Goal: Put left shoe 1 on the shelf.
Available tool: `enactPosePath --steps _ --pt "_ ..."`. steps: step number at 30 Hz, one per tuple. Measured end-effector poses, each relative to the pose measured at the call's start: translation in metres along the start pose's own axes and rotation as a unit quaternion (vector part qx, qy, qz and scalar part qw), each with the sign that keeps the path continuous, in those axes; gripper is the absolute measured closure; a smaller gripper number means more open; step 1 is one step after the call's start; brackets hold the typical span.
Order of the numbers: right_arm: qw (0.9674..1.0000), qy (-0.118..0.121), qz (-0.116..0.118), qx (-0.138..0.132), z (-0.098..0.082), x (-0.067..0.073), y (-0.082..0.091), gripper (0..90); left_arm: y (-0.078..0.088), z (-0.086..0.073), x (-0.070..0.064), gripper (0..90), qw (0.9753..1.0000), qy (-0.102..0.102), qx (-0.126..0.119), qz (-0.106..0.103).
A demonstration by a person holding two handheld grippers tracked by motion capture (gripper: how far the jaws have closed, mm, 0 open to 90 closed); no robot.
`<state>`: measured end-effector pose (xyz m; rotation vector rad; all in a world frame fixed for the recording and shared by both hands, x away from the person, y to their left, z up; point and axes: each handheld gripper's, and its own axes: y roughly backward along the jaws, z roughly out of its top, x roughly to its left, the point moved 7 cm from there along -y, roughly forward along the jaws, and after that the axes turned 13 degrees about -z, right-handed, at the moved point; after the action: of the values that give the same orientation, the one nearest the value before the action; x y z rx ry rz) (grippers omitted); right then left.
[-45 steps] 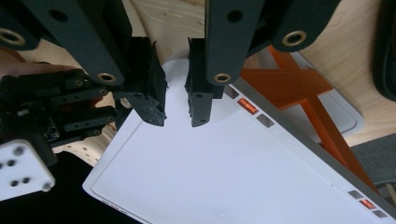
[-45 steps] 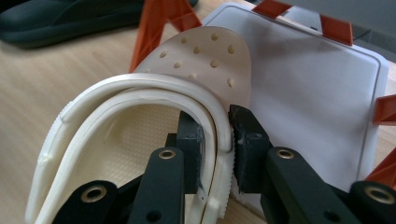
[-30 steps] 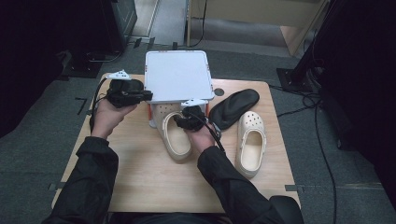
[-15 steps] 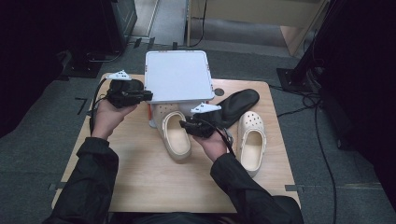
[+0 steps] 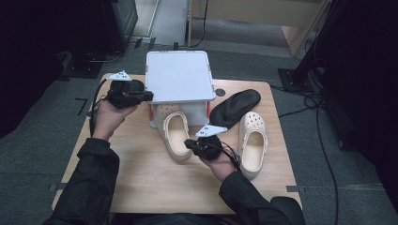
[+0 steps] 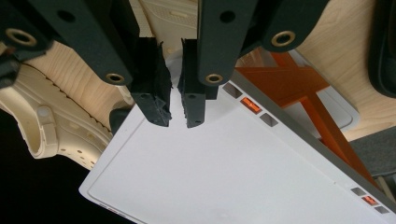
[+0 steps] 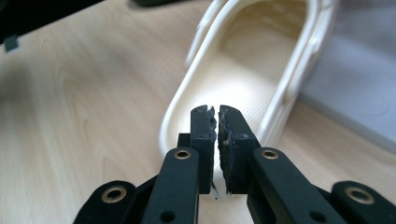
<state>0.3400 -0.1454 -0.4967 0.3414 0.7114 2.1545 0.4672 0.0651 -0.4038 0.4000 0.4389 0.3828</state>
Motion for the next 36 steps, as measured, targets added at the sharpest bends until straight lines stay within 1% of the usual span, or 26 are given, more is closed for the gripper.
enactPosePath --steps 1,3,4,5,7,8,10,11,12,13,14,17,20,21,24,25,27,28,31,33,34,36 --pt "1.0 0.005 0.007 0.002 -0.007 0.004 0.003 84.8 0.0 0.0 0.0 81.8 1.0 0.0 0.0 -0.001" --pt "0.9999 0.009 0.013 0.005 -0.012 0.008 0.006 85.3 0.0 0.0 0.0 82.0 1.0 0.0 -0.001 -0.002" --pt "0.9999 0.009 0.013 0.005 -0.012 0.008 0.006 85.3 0.0 0.0 0.001 82.0 1.0 0.0 -0.001 -0.002" --pt "0.9997 0.013 0.019 0.008 -0.018 0.011 0.007 85.7 0.0 0.0 0.001 82.1 1.0 0.0 -0.002 -0.004" --pt "0.9996 0.012 0.024 0.012 -0.021 0.014 0.007 85.9 0.0 0.0 0.001 82.2 1.0 0.0 -0.002 -0.004" --pt "0.9994 0.02 0.024 0.012 -0.024 0.016 0.006 86.6 0.0 0.0 0.001 82.2 1.0 0.0 -0.002 -0.003" --pt "0.9989 0.026 0.028 0.026 -0.031 0.019 0.002 86.7 0.0 -0.001 0.001 82.2 1.0 -0.001 -0.002 -0.003" --pt "0.9983 0.034 0.025 0.041 -0.037 0.02 -0.005 87.5 0.0 -0.001 0.001 82.2 1.0 -0.001 -0.003 -0.003" --pt "0.9981 0.037 0.028 0.042 -0.038 0.02 -0.007 89.5 0.0 -0.001 0.001 82.2 1.0 -0.001 -0.003 -0.003" --pt "0.9981 0.038 0.032 0.035 -0.038 0.019 -0.008 90.0 0.0 -0.001 0.001 82.4 1.0 0.0 -0.004 -0.006" --pt "0.9981 0.038 0.032 0.035 -0.038 0.019 -0.008 90.0 0.0 -0.001 0.001 82.5 1.0 0.0 -0.004 -0.006" --pt "0.9984 0.039 0.023 0.033 -0.033 0.019 -0.013 89.4 0.0 -0.001 0.001 83.1 1.0 0.002 -0.006 -0.007" --pt "0.9986 0.038 0.024 0.028 -0.03 0.02 -0.015 89.5 0.0 -0.001 0.001 83.3 0.9999 0.003 -0.006 -0.008" --pt "0.9989 0.035 0.023 0.021 -0.026 0.022 -0.017 89.2 0.0 -0.001 0.001 83.3 1.0 0.002 -0.006 -0.007" --pt "0.9987 0.04 0.025 0.019 -0.023 0.025 -0.019 89.3 0.0 -0.001 0.001 83.4 1.0 0.002 -0.006 -0.007" --pt "0.9987 0.042 0.024 0.018 -0.02 0.027 -0.023 89.1 0.0 -0.001 0.001 83.5 1.0 0.001 -0.006 -0.007" --pt "0.9987 0.043 0.022 0.014 -0.017 0.03 -0.027 89.2 0.0 -0.001 0.001 83.6 1.0 0.001 -0.007 -0.005" --pt "0.9989 0.04 0.021 0.012 -0.015 0.031 -0.028 89.1 0.0 -0.001 0.001 83.6 1.0 -0.001 -0.004 -0.003" --pt "0.999 0.039 0.02 0.005 -0.01 0.032 -0.033 89.2 0.0 -0.001 0.001 83.7 1.0 0.0 -0.004 -0.005" --pt "0.9989 0.042 0.017 -0.006 -0.006 0.031 -0.036 89.2 0.0 -0.001 0.001 83.7 1.0 0.0 -0.006 -0.006" --pt "0.9989 0.042 0.017 -0.006 -0.006 0.031 -0.036 89.2 0.0 -0.001 0.001 83.8 1.0 0.0 -0.006 -0.006" --pt "0.9987 0.046 0.015 -0.014 0.002 0.03 -0.041 89.0 0.0 -0.001 0.001 83.8 1.0 0.0 -0.006 -0.006"
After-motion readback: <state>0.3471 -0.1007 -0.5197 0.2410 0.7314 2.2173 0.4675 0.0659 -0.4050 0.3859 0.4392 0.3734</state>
